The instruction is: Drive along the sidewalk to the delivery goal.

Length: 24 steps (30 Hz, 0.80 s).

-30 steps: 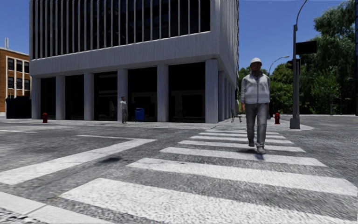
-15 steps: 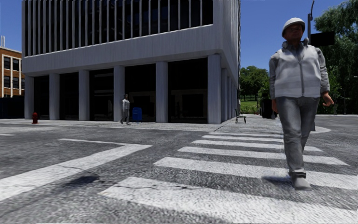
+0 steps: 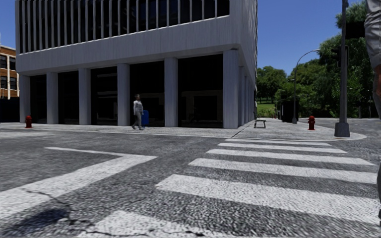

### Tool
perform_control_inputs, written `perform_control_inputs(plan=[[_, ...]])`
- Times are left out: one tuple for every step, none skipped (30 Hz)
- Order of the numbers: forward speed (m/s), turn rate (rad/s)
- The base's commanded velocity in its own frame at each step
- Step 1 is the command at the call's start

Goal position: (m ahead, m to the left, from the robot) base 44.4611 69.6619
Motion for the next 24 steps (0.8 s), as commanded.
perform_control_inputs(plan=[[1.21, -0.07], [1.21, -0.15], [1.21, -0.21], [1.21, -0.21], [1.22, -0.26], [1.29, -0.28], [1.41, -0.34], [1.5, -0.45], [1.5, -0.45], [1.55, -0.52], [1.56, -0.54], [1.57, -0.55], [1.57, -0.55], [1.57, -0.55], [1.57, -0.55], [1.57, -0.55], [1.57, -0.55], [1.58, -0.55], [1.58, -0.55], [1.58, -0.55], [1.6, -0.55], [1.69, -0.54], [2.0, -0.53], [2.0, -0.53]])
